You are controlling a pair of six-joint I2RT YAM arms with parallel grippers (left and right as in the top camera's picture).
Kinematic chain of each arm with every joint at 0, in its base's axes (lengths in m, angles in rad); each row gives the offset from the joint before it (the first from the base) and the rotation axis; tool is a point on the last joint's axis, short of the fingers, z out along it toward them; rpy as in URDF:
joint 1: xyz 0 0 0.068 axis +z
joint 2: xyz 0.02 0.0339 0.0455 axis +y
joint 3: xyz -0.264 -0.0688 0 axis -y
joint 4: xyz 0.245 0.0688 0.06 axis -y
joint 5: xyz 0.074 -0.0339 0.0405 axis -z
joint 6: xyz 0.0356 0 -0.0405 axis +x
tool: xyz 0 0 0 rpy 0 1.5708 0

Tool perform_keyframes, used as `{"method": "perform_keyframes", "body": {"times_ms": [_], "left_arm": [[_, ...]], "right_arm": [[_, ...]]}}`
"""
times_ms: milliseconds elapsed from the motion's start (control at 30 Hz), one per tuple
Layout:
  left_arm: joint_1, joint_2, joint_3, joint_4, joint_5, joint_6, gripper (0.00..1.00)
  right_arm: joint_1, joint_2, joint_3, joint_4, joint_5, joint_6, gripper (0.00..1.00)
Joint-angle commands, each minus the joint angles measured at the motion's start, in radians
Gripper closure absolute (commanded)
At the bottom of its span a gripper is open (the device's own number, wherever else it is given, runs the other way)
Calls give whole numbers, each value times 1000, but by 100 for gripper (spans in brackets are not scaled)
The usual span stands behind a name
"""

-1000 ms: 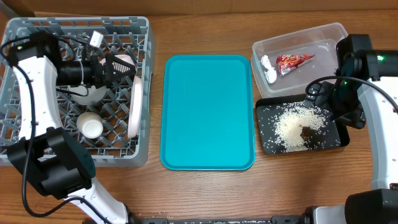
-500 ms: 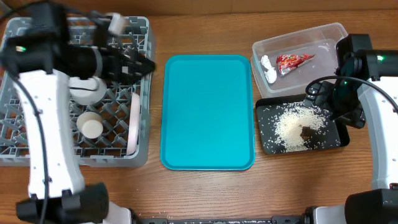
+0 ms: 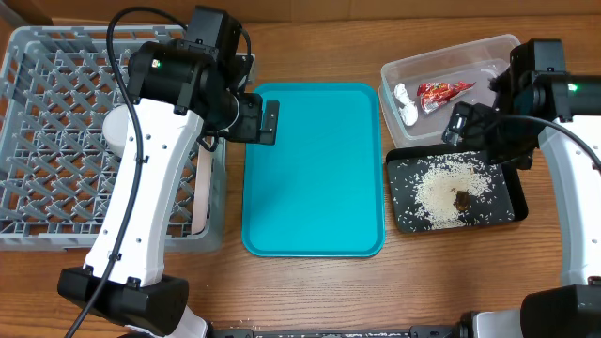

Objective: Sort waste into correct bins and load items into the dishwasher

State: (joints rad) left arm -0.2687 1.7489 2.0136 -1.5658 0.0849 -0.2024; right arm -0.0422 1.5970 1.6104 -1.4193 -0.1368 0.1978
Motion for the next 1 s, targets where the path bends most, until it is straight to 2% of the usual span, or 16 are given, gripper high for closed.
{"method": "perform_keyframes", "body": {"times_ms": [0,167,267,433,633,833,967], "left_arm": [[0,0,2,-34,-86,-108,0],[-2,-20,-1,-124,-172,-172,0],[-12,-80,-32,-110,-183,-172,0],[-20,-258,-143,-31,-203,-180,0],[-20,-550,-410,140,-246,-167,0],[-20,-866,-751,358,-254,-157,0],[-20,-1015,-912,415,-332,-253,0]], "right_arm": [[8,-14,25,-5,-51,-50,0],[8,-18,25,-48,-15,-13,0],[11,-51,14,-26,9,3,0],[15,-205,-85,87,19,12,0],[15,-448,-288,268,51,11,0],[15,-669,-475,385,75,11,0],[15,-736,-513,351,84,11,0]]}}
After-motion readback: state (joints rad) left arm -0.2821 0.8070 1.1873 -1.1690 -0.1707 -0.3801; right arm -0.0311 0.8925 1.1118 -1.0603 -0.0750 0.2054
